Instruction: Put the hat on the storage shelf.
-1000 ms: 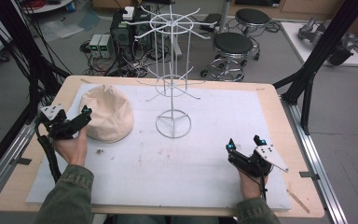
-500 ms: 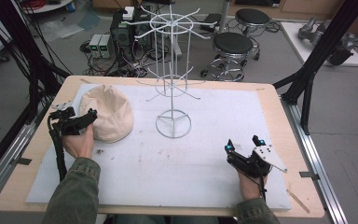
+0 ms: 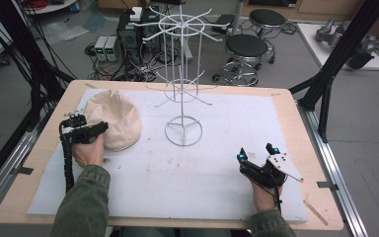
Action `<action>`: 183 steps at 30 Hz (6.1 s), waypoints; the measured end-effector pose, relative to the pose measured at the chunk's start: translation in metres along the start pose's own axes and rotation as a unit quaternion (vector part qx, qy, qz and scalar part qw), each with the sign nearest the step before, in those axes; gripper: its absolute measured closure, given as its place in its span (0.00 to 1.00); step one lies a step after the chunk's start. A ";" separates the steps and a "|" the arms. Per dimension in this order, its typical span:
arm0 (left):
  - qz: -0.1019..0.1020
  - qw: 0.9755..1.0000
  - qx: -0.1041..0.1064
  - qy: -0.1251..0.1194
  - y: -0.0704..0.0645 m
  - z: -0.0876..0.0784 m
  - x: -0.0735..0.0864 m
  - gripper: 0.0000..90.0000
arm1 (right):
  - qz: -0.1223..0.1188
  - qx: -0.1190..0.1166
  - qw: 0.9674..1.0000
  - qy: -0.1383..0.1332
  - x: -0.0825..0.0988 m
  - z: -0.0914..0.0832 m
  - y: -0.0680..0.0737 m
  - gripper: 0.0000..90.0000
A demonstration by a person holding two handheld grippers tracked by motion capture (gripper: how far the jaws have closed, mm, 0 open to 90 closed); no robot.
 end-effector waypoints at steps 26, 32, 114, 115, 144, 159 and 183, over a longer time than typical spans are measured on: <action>-0.024 0.996 -0.069 0.054 -0.017 0.010 0.011 0.39 | -0.009 -0.003 1.000 -0.004 0.000 0.001 0.001 0.07; -0.039 0.997 -0.035 0.064 -0.009 0.006 0.007 0.71 | -0.007 -0.002 1.000 -0.004 -0.001 0.000 0.001 0.07; 0.109 0.893 0.263 -0.347 -0.003 -0.168 -0.069 0.86 | -0.012 -0.002 1.000 -0.008 -0.001 -0.003 0.002 0.07; 0.112 0.892 0.262 -0.350 -0.001 -0.171 -0.070 0.86 | -0.013 -0.002 1.000 -0.008 -0.001 -0.003 0.002 0.07; 0.087 0.823 0.333 -0.451 0.009 -0.249 -0.102 0.86 | -0.011 -0.003 1.000 -0.009 -0.001 -0.004 0.002 0.07; 0.084 0.807 0.363 -0.458 -0.029 -0.260 -0.125 0.86 | -0.013 -0.006 1.000 -0.010 -0.001 -0.005 0.002 0.07; 0.077 0.815 0.386 -0.425 -0.108 -0.229 -0.147 0.85 | -0.011 -0.015 1.000 -0.011 -0.002 -0.005 0.001 0.07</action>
Point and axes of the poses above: each handheld gripper's, and its own axes: z roughly forward along the jaws, x roughly out of its underside, y roughly to its left, the point moved 3 cm from there along z, roughly forward along the jaws, and after that the axes turned 6 degrees about y, right-handed, at the moved point
